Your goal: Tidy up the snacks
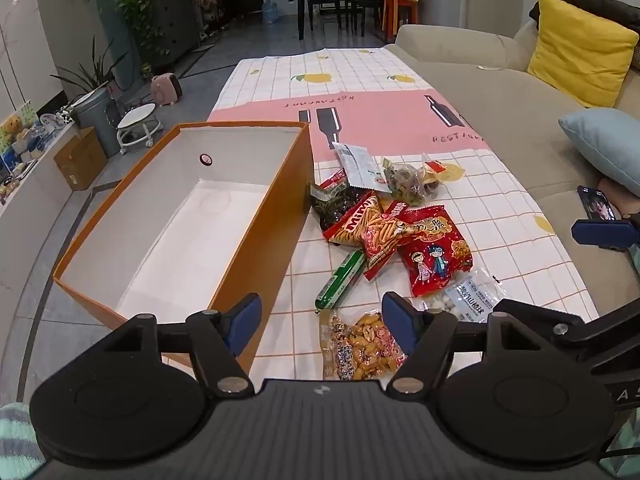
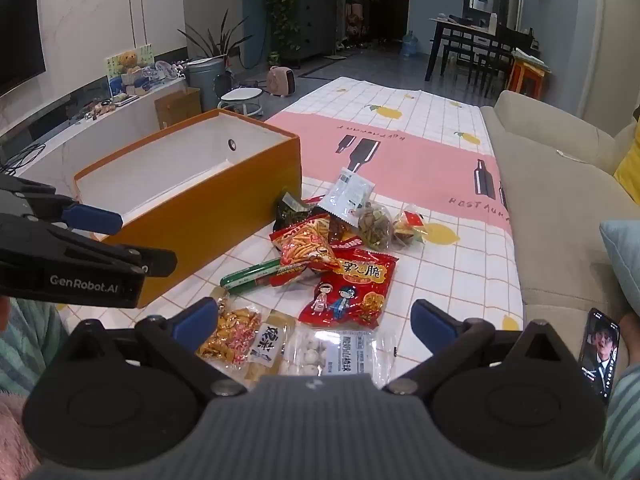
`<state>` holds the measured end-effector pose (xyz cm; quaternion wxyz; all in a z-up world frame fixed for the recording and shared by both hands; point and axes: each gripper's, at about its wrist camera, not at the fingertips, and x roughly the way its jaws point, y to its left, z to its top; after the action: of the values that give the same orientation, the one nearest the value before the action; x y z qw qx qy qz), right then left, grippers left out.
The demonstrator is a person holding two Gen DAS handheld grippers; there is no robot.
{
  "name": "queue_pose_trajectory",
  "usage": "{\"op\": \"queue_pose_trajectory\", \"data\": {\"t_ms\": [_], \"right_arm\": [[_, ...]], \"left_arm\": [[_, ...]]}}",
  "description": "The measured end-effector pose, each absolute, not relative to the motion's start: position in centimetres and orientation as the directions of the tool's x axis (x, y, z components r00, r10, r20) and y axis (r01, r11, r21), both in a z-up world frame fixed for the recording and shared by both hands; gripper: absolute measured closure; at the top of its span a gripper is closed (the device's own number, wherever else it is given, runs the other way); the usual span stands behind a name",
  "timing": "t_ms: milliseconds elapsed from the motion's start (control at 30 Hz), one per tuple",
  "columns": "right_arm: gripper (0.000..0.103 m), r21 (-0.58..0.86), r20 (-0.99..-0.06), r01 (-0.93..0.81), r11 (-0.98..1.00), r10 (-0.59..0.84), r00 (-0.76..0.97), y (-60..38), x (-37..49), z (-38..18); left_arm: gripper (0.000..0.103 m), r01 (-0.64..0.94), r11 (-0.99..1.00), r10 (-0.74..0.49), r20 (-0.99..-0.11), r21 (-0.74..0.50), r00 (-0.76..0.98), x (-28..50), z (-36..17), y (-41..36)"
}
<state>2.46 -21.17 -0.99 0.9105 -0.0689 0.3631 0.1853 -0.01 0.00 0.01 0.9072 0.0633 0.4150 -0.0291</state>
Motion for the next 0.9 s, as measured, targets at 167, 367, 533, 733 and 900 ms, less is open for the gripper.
{"op": "queue_pose_trajectory", "data": {"t_ms": [167, 367, 533, 733, 900], "right_arm": [[0.004, 0.006, -0.682, -0.386, 0.923, 0.286, 0.673, -21.16, 2.35, -0.89], [0.004, 0.006, -0.688, -0.388, 0.921, 0.286, 0.667, -21.14, 2.08, -0.94], [0.004, 0.0, -0.688, -0.39, 0.921, 0.283, 0.669, -21.08, 2.16, -1.12], [0.004, -0.009, -0.69, -0.395, 0.918, 0.281, 0.667, -20.93, 2.2, -1.0], [0.004, -0.01, -0.691, -0.396, 0.918, 0.28, 0.666, -20.88, 2.21, -0.99]], "left_arm": [[0.022, 0.11, 0.991, -0.011, -0.762, 0.079, 0.648, 0.06, -0.01, 0.09], [0.023, 0.11, 0.992, -0.028, -0.765, 0.056, 0.643, -0.12, -0.17, 0.47], [0.023, 0.102, 0.993, -0.02, -0.765, 0.06, 0.643, 0.13, -0.64, 0.65], [0.023, 0.086, 0.994, -0.006, -0.773, 0.063, 0.635, 0.07, -0.64, 0.48], [0.023, 0.079, 0.995, 0.003, -0.781, 0.067, 0.624, 0.17, -0.89, 0.59]]}}
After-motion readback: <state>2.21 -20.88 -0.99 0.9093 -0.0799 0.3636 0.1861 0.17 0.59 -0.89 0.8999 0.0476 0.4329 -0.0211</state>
